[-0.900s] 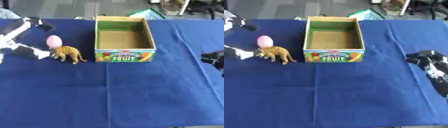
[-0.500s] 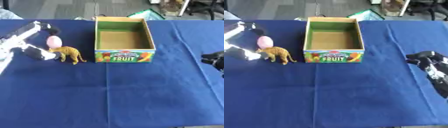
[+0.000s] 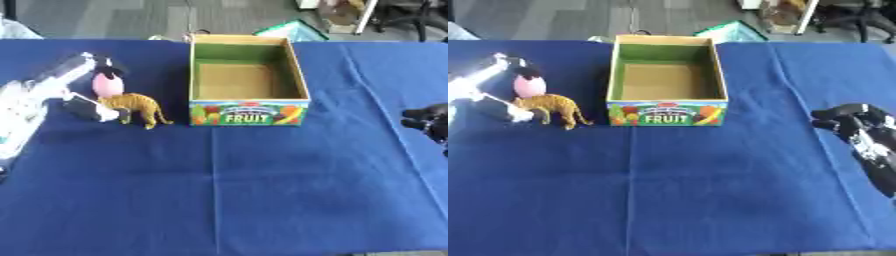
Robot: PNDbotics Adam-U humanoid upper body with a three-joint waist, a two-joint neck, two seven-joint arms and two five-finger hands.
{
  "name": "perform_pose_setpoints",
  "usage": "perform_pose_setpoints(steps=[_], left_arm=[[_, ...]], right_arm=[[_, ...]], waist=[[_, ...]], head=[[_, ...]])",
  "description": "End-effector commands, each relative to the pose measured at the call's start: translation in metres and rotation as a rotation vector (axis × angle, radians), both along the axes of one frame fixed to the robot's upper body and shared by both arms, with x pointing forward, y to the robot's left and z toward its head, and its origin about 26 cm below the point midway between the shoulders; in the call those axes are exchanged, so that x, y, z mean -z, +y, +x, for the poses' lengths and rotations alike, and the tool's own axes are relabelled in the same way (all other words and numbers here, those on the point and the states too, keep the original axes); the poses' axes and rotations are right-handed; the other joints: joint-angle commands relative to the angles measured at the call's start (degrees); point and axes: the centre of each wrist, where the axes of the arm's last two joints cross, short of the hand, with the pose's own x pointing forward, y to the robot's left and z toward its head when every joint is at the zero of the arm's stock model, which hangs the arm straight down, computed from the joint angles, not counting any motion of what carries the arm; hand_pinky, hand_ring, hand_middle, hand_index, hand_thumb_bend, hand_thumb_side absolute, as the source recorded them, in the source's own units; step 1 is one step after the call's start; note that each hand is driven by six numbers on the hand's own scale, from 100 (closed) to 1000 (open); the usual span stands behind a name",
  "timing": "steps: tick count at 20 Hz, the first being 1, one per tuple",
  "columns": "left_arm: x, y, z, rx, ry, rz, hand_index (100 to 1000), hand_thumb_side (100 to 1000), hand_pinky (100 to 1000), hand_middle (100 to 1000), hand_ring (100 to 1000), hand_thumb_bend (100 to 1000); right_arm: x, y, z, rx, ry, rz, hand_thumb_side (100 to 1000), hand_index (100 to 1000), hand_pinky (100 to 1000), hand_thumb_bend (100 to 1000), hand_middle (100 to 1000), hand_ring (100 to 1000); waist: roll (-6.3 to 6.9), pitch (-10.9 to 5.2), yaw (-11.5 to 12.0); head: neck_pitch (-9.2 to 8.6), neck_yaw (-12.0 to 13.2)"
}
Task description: Pick up objects on the table and place them in the box.
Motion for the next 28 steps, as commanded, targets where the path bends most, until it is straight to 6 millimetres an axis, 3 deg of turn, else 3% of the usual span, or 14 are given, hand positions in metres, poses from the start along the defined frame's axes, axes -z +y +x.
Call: perform_pose_setpoints(steps=[1, 18, 25, 28], left_arm=[[-0.007, 0.002, 0.006, -0.005, -0.026, 0.017, 800, 175, 929, 689, 737, 545], [0.021, -0.009, 0.026, -0.026, 0.005, 0.065, 788, 189, 911, 641, 709, 501], [0.028, -0.005, 0.029, -0.062, -0.007, 0.143, 758, 209, 814, 591, 656, 467], [0.03, -0.001, 0.03, -0.089, -0.025, 0.167, 737, 206, 762, 558, 628, 374]], right_arm=[[-0.008, -0.002, 0.001, -0.007, -0.022, -0.016, 331, 683, 834, 100, 609, 805], [-0.007, -0.001, 0.001, -0.012, -0.018, -0.016, 333, 683, 835, 100, 609, 806], [-0.006, -0.001, 0.001, -0.014, -0.017, -0.017, 333, 683, 835, 100, 609, 806], [-0.006, -0.001, 0.001, -0.013, -0.017, -0.017, 333, 683, 835, 100, 609, 806]], waist=[[0.13, -0.86, -0.2], [0.05, -0.67, -1.1], [-0.02, -0.57, -1.3], [-0.02, -0.53, -1.3]], head=[[0.02, 0.2], [0.17, 0.5], [0.26, 0.5], [0.29, 0.4]])
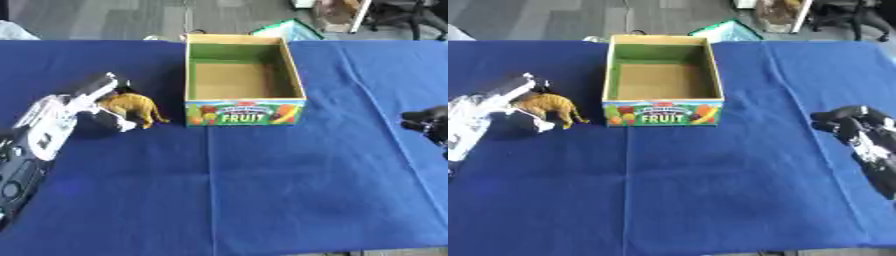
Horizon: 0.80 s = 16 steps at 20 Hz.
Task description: Pick up objects on the table and place them in the box.
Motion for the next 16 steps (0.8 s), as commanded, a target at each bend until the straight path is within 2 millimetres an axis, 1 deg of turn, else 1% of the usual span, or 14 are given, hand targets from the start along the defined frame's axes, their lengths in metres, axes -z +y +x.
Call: perform_pose_setpoints(steps=[1, 4, 6, 7, 8, 10, 12, 16], left_arm=[[-0.01, 0.007, 0.003, -0.033, -0.053, 0.025, 729, 204, 747, 548, 620, 337], [-0.009, 0.009, 0.002, -0.044, -0.068, 0.026, 704, 204, 708, 511, 588, 246], [-0.011, 0.01, 0.001, -0.044, -0.075, 0.028, 690, 205, 692, 491, 570, 216], [-0.012, 0.01, 0.001, -0.043, -0.078, 0.028, 685, 205, 688, 485, 564, 206], [-0.015, 0.01, 0.0, -0.041, -0.086, 0.029, 659, 207, 670, 460, 539, 153], [-0.022, 0.01, -0.001, -0.039, -0.106, 0.028, 632, 210, 651, 431, 514, 106], [-0.029, 0.01, -0.002, -0.033, -0.124, 0.023, 609, 213, 638, 406, 496, 100], [-0.05, 0.009, -0.006, -0.009, -0.161, 0.02, 595, 214, 632, 391, 486, 100]], right_arm=[[-0.008, -0.003, 0.001, 0.0, -0.022, -0.019, 333, 683, 835, 100, 609, 806], [-0.008, -0.004, 0.001, 0.002, -0.023, -0.019, 333, 683, 836, 100, 609, 806], [-0.008, -0.004, 0.001, 0.002, -0.023, -0.019, 333, 683, 836, 100, 607, 806], [-0.008, -0.004, 0.001, 0.002, -0.022, -0.019, 333, 683, 836, 100, 607, 806], [-0.008, -0.004, 0.001, 0.003, -0.022, -0.019, 333, 683, 836, 100, 607, 806], [-0.008, -0.004, 0.001, 0.003, -0.022, -0.019, 333, 683, 836, 100, 607, 806], [-0.008, -0.004, 0.001, 0.004, -0.021, -0.019, 333, 684, 836, 100, 607, 806], [-0.009, -0.004, 0.001, 0.004, -0.022, -0.021, 333, 684, 836, 100, 607, 806]], waist=[[0.01, -0.6, -0.1], [0.05, -0.59, -0.1], [0.09, -0.59, -0.1], [0.1, -0.59, -0.1], [0.13, -0.61, -0.1], [0.19, -0.64, -0.1], [0.26, -0.67, -0.1], [0.4, -0.74, -0.2]], head=[[0.26, 0.0], [0.29, -0.1], [0.27, -0.1], [0.27, -0.2], [0.27, -0.2], [0.27, -0.3], [0.27, -0.3], [0.26, -0.3]])
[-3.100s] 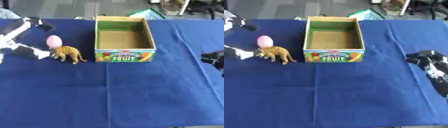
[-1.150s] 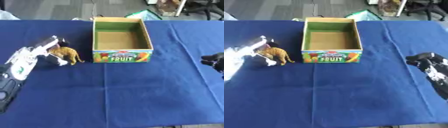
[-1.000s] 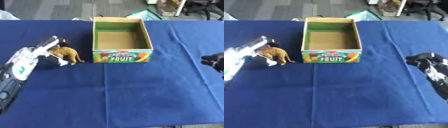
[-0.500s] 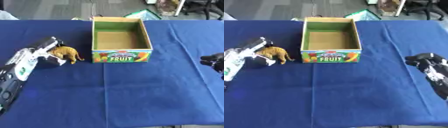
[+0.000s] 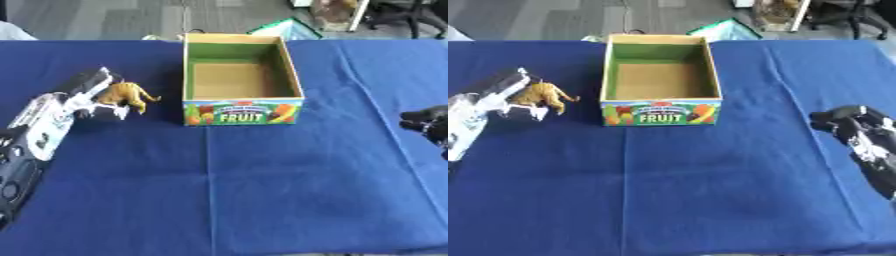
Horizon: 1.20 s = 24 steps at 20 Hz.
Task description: Pick up objects on the table and place them in the box.
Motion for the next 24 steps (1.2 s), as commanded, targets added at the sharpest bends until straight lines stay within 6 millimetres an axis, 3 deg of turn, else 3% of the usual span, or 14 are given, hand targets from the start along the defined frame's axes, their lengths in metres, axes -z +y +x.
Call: perform_pose_setpoints(steps=[1, 12, 24], left_arm=[[-0.036, 0.007, -0.003, 0.01, -0.071, 0.014, 594, 213, 632, 390, 485, 100], [-0.083, -0.01, 0.002, 0.067, -0.175, -0.052, 589, 202, 631, 383, 489, 100], [-0.122, -0.042, 0.019, 0.112, -0.312, -0.129, 578, 192, 622, 373, 487, 100]], right_arm=[[-0.009, -0.004, 0.001, 0.004, -0.023, -0.02, 333, 684, 836, 100, 607, 806], [-0.009, -0.001, 0.003, -0.02, -0.019, -0.027, 333, 684, 837, 100, 607, 807], [-0.017, 0.013, 0.011, -0.095, -0.041, -0.035, 334, 685, 837, 100, 607, 807]], waist=[[0.1, -0.79, -0.2], [0.22, -0.86, -1.5], [0.7, 0.06, -7.2]], head=[[0.22, -0.1], [-0.04, 0.5], [-2.03, 3.1]])
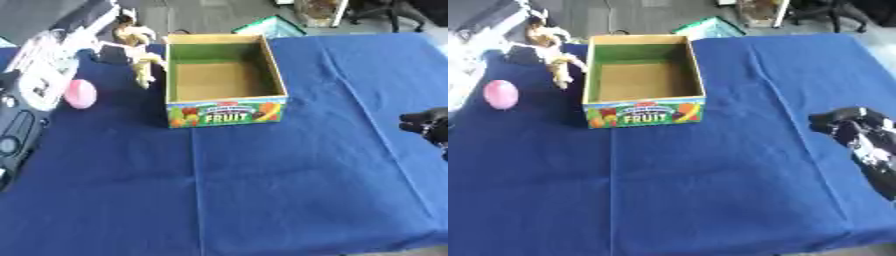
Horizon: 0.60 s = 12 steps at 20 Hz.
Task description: Pick up objects on the table and place them in the box.
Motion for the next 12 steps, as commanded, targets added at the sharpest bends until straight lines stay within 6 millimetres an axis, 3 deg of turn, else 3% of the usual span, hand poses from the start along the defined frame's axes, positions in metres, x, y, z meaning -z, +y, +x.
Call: perform_pose_setpoints(steps=[1, 7, 12], left_arm=[[-0.022, -0.003, 0.003, -0.001, -0.067, -0.026, 577, 191, 621, 372, 487, 100], [-0.028, -0.008, 0.009, 0.001, -0.09, -0.066, 576, 193, 621, 371, 491, 100], [-0.012, -0.007, 0.014, -0.022, -0.056, -0.042, 579, 200, 624, 374, 496, 100]], right_arm=[[-0.011, 0.003, 0.004, -0.031, -0.03, -0.011, 334, 685, 837, 100, 607, 807], [-0.014, 0.012, 0.008, -0.068, -0.038, -0.007, 336, 685, 838, 100, 607, 807], [-0.015, 0.021, 0.01, -0.103, -0.036, -0.007, 343, 684, 838, 100, 607, 807]], waist=[[0.0, -0.56, -1.2], [0.37, 0.28, -5.0], [0.81, 1.35, -7.9]], head=[[-1.19, 1.1], [-2.19, 2.0], [-2.89, 2.7]])
